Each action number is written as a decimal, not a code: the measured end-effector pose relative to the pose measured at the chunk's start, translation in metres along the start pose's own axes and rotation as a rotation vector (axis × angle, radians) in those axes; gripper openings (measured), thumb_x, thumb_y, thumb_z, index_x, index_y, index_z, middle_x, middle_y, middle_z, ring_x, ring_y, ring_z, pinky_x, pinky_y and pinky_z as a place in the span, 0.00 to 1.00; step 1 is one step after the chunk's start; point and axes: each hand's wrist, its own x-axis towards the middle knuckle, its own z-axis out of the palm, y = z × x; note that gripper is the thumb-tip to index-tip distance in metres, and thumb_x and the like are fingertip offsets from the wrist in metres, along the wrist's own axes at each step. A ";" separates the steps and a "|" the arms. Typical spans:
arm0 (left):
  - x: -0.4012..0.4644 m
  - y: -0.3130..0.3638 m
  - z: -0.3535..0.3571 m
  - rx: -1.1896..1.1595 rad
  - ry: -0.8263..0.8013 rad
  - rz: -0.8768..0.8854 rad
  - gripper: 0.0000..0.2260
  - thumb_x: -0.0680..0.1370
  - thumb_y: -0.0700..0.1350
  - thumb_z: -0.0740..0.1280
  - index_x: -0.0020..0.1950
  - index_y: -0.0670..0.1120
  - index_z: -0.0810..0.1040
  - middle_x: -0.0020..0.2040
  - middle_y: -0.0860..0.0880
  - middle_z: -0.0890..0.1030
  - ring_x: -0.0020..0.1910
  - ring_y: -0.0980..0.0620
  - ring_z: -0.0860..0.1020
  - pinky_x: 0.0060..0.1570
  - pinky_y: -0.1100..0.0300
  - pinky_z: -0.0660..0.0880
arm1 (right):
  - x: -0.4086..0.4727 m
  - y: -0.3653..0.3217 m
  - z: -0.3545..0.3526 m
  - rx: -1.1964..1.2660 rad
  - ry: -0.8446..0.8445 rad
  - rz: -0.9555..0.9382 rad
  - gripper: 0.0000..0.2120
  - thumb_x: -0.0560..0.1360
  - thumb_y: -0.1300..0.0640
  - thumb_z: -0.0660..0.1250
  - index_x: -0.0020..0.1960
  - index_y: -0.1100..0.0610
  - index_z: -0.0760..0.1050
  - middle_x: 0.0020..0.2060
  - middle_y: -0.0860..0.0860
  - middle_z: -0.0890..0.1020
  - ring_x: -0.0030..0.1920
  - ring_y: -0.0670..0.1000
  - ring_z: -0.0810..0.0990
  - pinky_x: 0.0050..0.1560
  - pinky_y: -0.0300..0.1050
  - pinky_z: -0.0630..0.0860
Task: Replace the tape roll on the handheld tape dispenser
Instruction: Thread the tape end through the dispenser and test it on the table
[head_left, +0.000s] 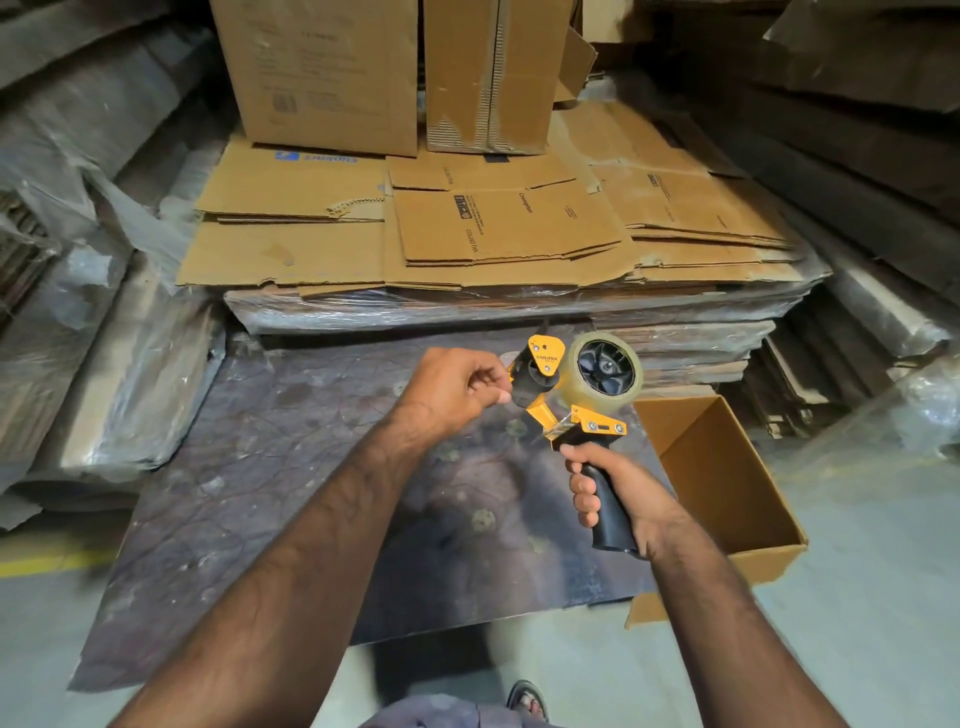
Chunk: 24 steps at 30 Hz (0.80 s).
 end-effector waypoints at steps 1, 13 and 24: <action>0.001 0.003 -0.005 0.022 -0.029 0.013 0.03 0.71 0.42 0.78 0.42 0.48 0.86 0.36 0.54 0.84 0.34 0.62 0.77 0.38 0.70 0.73 | 0.000 0.003 0.000 -0.004 0.007 -0.014 0.13 0.74 0.56 0.72 0.34 0.55 0.72 0.25 0.50 0.70 0.20 0.48 0.67 0.20 0.39 0.66; 0.018 0.017 -0.059 -0.065 -0.233 0.173 0.06 0.71 0.43 0.78 0.47 0.49 0.86 0.42 0.56 0.86 0.40 0.62 0.81 0.45 0.65 0.78 | -0.019 0.034 -0.016 0.023 -0.065 -0.014 0.13 0.71 0.60 0.71 0.30 0.56 0.72 0.21 0.50 0.69 0.16 0.47 0.65 0.18 0.38 0.65; 0.029 0.063 -0.064 0.149 -0.380 0.405 0.02 0.77 0.46 0.73 0.46 0.53 0.82 0.39 0.56 0.84 0.38 0.62 0.80 0.42 0.61 0.80 | -0.030 0.053 -0.022 0.165 -0.206 -0.051 0.17 0.64 0.56 0.79 0.30 0.55 0.70 0.20 0.49 0.69 0.15 0.46 0.67 0.17 0.37 0.67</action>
